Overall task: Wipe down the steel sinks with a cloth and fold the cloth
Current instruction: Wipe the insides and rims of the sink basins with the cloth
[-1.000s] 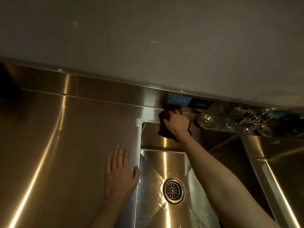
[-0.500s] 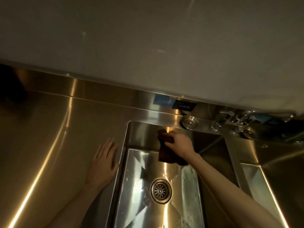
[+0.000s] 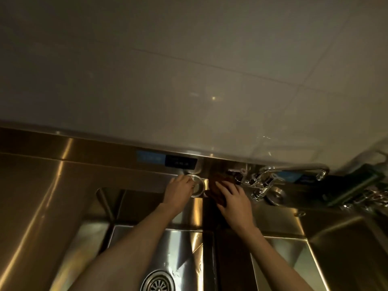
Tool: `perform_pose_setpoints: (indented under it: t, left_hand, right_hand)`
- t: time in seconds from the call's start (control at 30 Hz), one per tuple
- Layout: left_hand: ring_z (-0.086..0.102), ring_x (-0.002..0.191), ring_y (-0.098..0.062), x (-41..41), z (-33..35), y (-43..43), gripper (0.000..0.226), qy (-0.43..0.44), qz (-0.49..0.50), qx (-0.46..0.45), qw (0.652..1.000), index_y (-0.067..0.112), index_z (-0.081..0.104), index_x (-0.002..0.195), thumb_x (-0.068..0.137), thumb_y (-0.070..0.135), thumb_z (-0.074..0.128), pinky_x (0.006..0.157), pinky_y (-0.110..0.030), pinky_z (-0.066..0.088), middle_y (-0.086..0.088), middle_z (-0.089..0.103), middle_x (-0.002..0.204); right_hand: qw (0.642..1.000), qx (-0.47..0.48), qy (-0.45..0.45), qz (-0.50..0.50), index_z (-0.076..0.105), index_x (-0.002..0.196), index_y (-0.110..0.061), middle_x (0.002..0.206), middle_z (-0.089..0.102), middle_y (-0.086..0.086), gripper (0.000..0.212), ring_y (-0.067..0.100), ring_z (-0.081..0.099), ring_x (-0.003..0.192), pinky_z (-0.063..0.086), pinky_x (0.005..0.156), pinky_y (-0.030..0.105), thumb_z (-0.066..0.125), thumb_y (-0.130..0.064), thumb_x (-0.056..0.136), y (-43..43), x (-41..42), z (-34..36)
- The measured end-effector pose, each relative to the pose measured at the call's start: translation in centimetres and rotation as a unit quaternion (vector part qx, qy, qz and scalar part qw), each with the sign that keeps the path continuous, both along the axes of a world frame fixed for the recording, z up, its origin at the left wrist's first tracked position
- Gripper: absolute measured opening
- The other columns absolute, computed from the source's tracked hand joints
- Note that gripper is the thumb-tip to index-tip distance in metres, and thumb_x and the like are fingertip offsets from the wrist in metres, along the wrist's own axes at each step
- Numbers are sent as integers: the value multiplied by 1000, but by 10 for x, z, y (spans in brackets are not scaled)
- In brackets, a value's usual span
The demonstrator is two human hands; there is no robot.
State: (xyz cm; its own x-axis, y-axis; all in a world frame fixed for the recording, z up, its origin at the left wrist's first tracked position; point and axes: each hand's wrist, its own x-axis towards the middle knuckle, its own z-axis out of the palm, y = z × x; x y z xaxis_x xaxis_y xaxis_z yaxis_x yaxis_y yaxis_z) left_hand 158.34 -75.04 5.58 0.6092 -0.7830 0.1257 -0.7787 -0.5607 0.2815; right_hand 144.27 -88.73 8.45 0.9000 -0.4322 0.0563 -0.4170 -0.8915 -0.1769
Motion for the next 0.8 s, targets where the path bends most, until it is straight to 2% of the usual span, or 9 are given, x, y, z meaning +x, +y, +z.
perform_pose_setpoints:
  t: [0.07,0.13,0.23,0.33,0.4,0.47,0.5,0.63,0.8]
  left_hand:
    - [43,120,-22,2,-5,-13,32,-20,26,30,999,16,57,124,96,23,45,95,-33,33,-1,52,130]
    - [40,120,-21,6,-7,-19,33,-32,38,42,998,18,54,127,97,26,43,95,-32,31,-1,51,129]
    - [39,120,-22,9,-2,-25,34,-58,25,80,995,18,55,126,97,29,43,93,-33,31,-1,53,128]
    - [40,119,-23,11,-2,-28,32,-76,22,115,990,17,58,122,96,29,44,92,-34,30,-3,56,124]
    - [46,112,-24,8,0,-19,27,-93,4,93,991,17,64,113,91,29,54,87,-34,31,-3,62,114]
    - [57,91,-23,2,0,-1,20,-156,-32,45,986,17,71,89,73,28,76,75,-31,30,-2,68,91]
    - [57,83,-23,-2,-3,11,18,-192,-50,11,980,17,71,79,66,25,79,71,-31,28,-1,67,82]
    - [43,79,-23,-20,-23,64,9,-278,-113,-70,951,13,69,78,73,16,63,65,-32,28,-5,63,76]
    - [50,77,-22,-22,-39,112,27,-311,-160,-39,936,16,70,76,81,11,44,66,-32,31,-3,65,75]
  right_hand:
    - [999,16,35,23,31,146,-31,149,33,-5,67,22,28,135,33,108,37,62,-30,86,-10,6,-12]
    - [996,45,53,54,31,146,-31,150,32,-3,68,22,27,136,32,108,36,62,-27,86,-13,9,-24]
    - [996,80,2,44,39,143,-26,145,40,1,67,27,34,133,36,104,38,66,-20,82,-12,9,-36]
    - [995,77,-4,55,43,140,-26,141,46,2,67,28,40,128,38,103,38,68,-20,79,-19,12,-42]
    - [995,78,6,64,43,140,-26,140,46,1,67,28,41,125,39,102,38,68,-21,78,-24,13,-43]
    - [995,71,15,70,42,141,-27,140,45,0,67,27,40,126,39,102,38,68,-23,79,-25,13,-43]
    - [995,68,21,69,41,142,-26,141,44,0,67,27,40,126,38,102,37,67,-24,80,-24,14,-42]
    - [997,53,29,53,37,143,-27,143,41,-1,64,26,42,123,40,101,37,63,-26,84,-14,23,-33]
    - [999,46,-13,3,39,143,-25,143,41,2,59,30,44,121,43,96,41,60,-24,88,-1,44,-24]
